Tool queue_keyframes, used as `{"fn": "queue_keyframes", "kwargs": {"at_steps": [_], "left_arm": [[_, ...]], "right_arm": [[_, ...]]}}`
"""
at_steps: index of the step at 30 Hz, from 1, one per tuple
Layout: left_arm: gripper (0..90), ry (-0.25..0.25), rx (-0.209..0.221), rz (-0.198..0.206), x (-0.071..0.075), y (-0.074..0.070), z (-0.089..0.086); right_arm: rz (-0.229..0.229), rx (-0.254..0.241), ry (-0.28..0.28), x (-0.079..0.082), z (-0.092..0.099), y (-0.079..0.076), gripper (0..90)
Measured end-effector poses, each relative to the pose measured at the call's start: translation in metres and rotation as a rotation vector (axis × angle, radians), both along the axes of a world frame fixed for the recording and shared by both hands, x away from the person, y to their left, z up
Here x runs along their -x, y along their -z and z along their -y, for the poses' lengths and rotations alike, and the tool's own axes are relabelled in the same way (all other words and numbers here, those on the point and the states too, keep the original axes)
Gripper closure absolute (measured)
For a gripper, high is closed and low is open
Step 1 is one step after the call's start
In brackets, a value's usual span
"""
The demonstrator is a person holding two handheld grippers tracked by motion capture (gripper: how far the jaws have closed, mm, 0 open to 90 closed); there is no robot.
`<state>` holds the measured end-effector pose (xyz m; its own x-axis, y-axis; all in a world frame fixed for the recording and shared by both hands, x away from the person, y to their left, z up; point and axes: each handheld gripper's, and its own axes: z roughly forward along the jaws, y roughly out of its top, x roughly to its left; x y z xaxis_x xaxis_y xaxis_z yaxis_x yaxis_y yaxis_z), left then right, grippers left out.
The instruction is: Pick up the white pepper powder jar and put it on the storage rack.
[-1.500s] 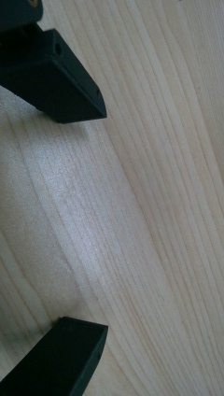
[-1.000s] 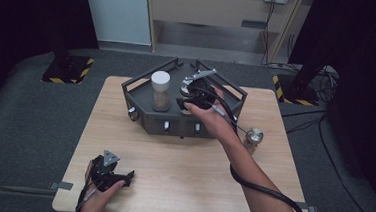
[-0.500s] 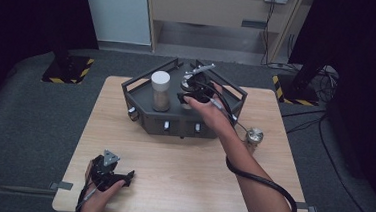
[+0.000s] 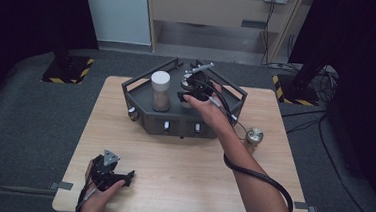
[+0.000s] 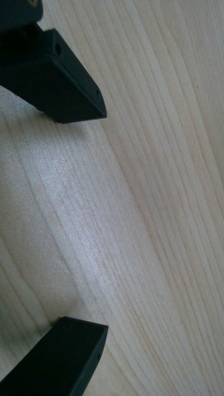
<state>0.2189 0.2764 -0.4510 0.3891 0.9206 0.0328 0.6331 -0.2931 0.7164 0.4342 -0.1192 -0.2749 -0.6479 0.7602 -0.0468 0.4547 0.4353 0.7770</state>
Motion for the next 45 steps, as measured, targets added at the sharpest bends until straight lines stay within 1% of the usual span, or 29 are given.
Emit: {"fn": "queue_keyframes", "kwargs": {"at_steps": [4,5,7,13,14,18,19,23,28,42,45], "left_arm": [[0.0,-0.001,0.001,0.001,0.000,0.000,0.000],[0.0,-0.001,0.002,0.001,0.000,0.000,0.000],[0.0,-0.001,0.002,0.001,0.000,0.000,0.000],[0.0,-0.001,0.001,0.001,0.000,0.000,0.000],[0.0,-0.001,0.002,0.001,0.000,0.000,0.000],[0.0,-0.001,0.002,0.001,0.000,0.000,0.000],[0.0,-0.001,0.001,0.001,0.000,0.000,0.000],[0.0,-0.001,0.001,0.001,0.000,0.000,0.000],[0.0,0.000,0.001,0.001,0.000,0.000,0.000],[0.0,0.000,0.001,0.001,0.000,0.000,0.000],[0.0,0.000,0.001,0.001,0.000,0.000,0.000]], "right_arm": [[0.000,0.007,-0.005,-0.002,-0.004,0.003,31.0],[-0.008,0.003,0.000,-0.003,-0.004,0.003,31.0],[-0.004,0.000,-0.003,-0.003,-0.005,0.005,31.0],[-0.012,0.001,-0.003,-0.005,-0.008,0.007,31.0],[-0.006,-0.001,-0.005,-0.005,-0.007,0.009,31.0],[-0.013,-0.002,-0.002,-0.007,-0.005,0.013,31.0],[-0.021,-0.002,0.004,-0.007,-0.006,0.013,31.0],[-0.018,-0.008,0.007,-0.008,-0.004,0.017,31.0],[-0.023,-0.012,0.010,-0.009,-0.002,0.017,31.0],[-0.034,-0.017,0.015,-0.012,-0.001,0.024,31.0],[-0.037,-0.025,0.020,-0.013,0.000,0.025,31.0]]}}
